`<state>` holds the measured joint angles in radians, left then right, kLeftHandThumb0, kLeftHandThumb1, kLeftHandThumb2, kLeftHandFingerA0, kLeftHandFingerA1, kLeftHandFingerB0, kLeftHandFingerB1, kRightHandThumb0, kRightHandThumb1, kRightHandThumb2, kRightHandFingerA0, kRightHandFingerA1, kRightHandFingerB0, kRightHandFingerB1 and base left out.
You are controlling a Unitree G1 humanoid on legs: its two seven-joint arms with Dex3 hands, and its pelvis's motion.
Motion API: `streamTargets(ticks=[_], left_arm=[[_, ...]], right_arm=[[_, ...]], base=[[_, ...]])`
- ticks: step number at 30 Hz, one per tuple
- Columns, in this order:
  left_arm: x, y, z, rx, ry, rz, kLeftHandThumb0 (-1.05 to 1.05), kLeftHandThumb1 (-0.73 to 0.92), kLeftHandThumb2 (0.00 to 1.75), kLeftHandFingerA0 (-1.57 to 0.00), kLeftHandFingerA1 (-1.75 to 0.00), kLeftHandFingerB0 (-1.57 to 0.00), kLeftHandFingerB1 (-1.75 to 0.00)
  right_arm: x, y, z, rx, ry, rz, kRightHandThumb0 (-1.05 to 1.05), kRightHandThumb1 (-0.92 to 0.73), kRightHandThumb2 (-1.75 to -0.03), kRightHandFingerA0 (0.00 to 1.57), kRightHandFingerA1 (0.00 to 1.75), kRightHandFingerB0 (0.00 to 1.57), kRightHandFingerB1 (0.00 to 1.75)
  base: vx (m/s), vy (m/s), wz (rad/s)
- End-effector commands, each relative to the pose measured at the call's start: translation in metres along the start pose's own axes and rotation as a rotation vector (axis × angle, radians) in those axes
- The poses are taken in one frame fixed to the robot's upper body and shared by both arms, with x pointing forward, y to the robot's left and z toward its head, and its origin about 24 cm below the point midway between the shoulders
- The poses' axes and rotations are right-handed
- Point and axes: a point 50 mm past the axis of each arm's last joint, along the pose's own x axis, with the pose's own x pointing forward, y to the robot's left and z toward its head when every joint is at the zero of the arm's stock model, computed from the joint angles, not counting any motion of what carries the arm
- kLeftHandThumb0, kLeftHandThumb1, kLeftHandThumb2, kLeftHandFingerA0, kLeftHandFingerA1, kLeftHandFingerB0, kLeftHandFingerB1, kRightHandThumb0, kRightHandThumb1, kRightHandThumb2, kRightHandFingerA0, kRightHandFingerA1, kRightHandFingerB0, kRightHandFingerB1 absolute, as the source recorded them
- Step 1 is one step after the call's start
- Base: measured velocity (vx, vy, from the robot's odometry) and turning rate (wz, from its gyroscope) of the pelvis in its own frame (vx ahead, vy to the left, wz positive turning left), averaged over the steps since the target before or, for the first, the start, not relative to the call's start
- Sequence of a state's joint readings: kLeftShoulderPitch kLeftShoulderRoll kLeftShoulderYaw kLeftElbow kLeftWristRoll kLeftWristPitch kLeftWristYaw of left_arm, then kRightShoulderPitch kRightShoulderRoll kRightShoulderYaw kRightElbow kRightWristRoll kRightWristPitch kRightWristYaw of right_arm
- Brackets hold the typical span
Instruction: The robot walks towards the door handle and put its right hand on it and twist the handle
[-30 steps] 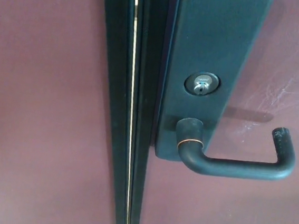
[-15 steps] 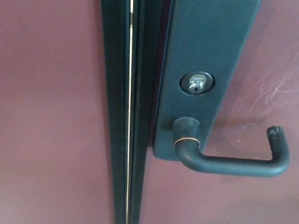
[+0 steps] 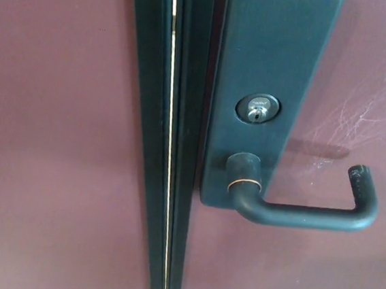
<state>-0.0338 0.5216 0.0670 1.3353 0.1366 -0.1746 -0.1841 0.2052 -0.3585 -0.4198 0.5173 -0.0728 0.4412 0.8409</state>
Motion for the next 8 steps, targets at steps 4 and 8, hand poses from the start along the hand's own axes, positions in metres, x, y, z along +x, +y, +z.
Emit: streamTargets(ticks=[4, 8], left_arm=[[0.002, -0.011, 0.006, -0.002, -0.030, -0.032, -0.39, 0.59, 0.58, -0.72, -0.48, -0.51, -0.39], [0.003, -0.013, 0.008, 0.007, -0.035, -0.036, -0.39, 0.59, 0.58, -0.72, -0.48, -0.51, -0.39]], right_arm=[[0.054, 0.022, -0.070, -0.603, 0.383, -0.589, -0.76, -0.73, -1.03, 0.00, 0.27, 0.09, 0.21], [0.051, 0.017, -0.070, -0.598, 0.401, -0.577, -0.75, -0.73, -1.04, 0.00, 0.26, 0.05, 0.21]], base=[[0.00, 0.000, 0.00], [0.00, 0.000, 0.00]])
